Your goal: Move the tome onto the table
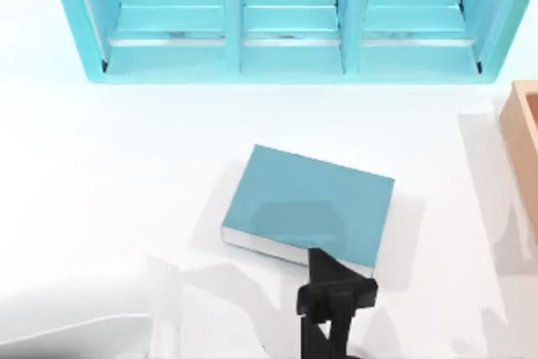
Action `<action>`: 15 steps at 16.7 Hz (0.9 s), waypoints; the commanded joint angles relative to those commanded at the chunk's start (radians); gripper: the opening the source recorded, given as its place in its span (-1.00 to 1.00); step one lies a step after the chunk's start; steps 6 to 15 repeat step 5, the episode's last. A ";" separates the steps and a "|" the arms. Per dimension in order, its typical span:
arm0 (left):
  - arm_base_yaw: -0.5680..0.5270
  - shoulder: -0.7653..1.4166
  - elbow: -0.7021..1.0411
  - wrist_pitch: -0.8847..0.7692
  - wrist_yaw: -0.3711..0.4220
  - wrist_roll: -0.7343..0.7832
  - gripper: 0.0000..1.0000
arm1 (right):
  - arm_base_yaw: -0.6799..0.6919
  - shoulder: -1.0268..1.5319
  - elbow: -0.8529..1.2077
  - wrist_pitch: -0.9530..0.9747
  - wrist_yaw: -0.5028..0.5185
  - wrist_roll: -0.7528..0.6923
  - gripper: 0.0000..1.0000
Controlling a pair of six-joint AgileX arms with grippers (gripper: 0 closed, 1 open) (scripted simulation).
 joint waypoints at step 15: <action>-0.035 -0.019 0.019 -0.120 -0.008 -0.118 1.00 | 0.000 0.000 0.000 0.000 0.000 0.000 1.00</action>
